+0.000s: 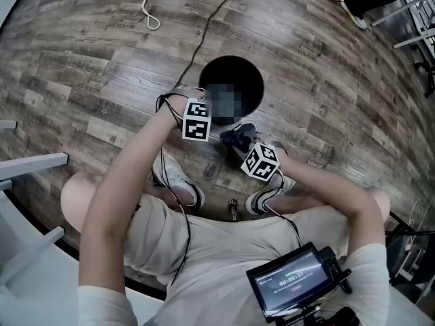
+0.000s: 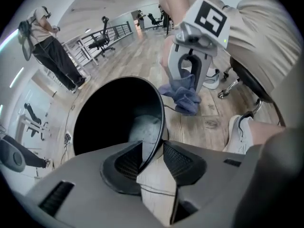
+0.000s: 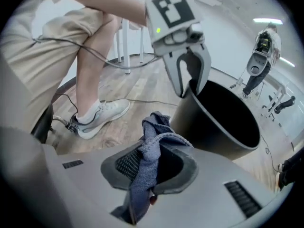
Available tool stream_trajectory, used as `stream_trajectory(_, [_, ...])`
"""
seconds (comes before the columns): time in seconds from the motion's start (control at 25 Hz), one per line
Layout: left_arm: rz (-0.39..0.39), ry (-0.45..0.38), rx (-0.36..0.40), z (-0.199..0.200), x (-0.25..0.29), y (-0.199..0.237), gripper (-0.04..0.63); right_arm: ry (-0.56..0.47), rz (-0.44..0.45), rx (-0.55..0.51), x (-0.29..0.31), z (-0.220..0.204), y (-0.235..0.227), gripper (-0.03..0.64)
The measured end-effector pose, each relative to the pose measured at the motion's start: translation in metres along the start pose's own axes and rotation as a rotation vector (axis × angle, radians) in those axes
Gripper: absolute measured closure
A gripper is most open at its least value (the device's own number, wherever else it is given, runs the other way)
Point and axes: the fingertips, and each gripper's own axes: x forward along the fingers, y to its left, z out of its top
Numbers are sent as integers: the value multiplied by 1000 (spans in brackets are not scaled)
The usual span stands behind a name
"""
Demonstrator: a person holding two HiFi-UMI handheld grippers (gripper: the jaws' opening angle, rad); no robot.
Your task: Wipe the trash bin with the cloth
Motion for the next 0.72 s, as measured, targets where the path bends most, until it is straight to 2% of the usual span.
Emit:
stream_trajectory(0.16, [11,18,52,2,2,-3,466,-73,-49,73,-20,32,-21,540])
stream_trajectory(0.32, [-3,12,87,10,3,-11,489,-98,-84,131,-19,41,-39,540])
stream_trajectory(0.48, [-10,-18,98,21,3,-17,506,-97,-95,62,-13,33,-41,540])
stream_trajectory(0.72, [-41,-80,66,35,2,-22,532,-25,-73,-39,20,-1,-39,540])
